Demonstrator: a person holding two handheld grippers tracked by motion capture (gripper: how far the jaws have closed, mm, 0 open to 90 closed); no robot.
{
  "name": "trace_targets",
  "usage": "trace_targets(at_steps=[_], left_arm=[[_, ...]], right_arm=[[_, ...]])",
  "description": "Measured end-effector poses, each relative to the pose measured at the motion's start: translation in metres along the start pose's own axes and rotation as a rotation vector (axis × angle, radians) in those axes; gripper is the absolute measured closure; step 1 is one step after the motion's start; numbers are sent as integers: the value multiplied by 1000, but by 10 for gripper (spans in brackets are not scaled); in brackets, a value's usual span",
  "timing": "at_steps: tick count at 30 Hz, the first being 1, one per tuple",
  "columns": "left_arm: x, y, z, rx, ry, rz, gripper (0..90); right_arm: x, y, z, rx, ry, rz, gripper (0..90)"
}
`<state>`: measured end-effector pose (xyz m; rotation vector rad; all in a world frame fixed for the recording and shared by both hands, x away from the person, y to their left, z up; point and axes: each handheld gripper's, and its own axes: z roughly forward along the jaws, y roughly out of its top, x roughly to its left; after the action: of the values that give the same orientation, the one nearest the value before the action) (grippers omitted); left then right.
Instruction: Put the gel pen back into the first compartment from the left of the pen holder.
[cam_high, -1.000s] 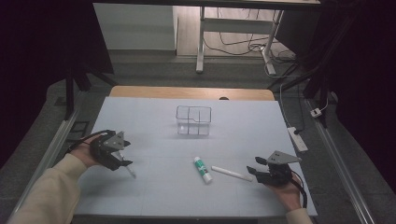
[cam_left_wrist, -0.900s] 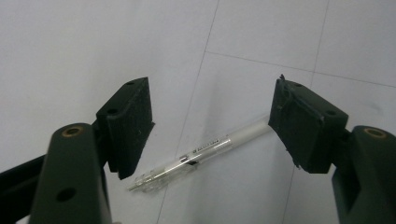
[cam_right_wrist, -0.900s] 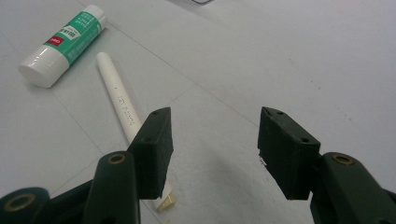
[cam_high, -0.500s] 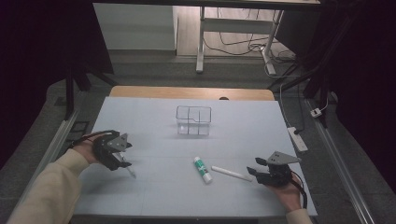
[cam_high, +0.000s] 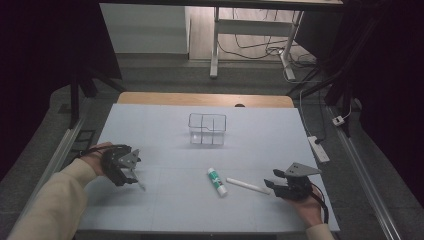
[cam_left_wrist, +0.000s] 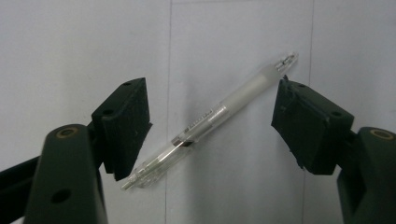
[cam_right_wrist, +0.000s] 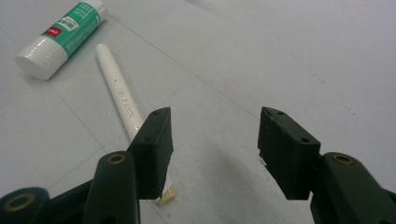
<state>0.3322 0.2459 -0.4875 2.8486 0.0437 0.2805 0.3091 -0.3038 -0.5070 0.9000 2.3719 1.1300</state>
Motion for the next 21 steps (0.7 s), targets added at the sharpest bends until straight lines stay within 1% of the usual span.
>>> trace_targets(at_steps=[2, 4, 6, 12, 16, 21], left_arm=[[-1, 0, 3, 15, -8, 20, 292], [-1, 1, 4, 24, -15, 29, 301], [0, 1, 5, 24, -19, 39, 311], [0, 3, 9, 26, -37, 63, 342], [0, 3, 12, 43, -51, 71, 358], [-1, 4, 15, 50, -60, 78, 371]], right_arm=[[0, 0, 0, 0, -1, 2, 443], [0, 0, 0, 3, -6, 1, 443], [0, 0, 0, 4, 0, 2, 443], [0, -1, 1, 10, -3, 1, 443], [0, -1, 1, 11, 1, 1, 443], [1, -1, 2, 14, 3, 1, 443]])
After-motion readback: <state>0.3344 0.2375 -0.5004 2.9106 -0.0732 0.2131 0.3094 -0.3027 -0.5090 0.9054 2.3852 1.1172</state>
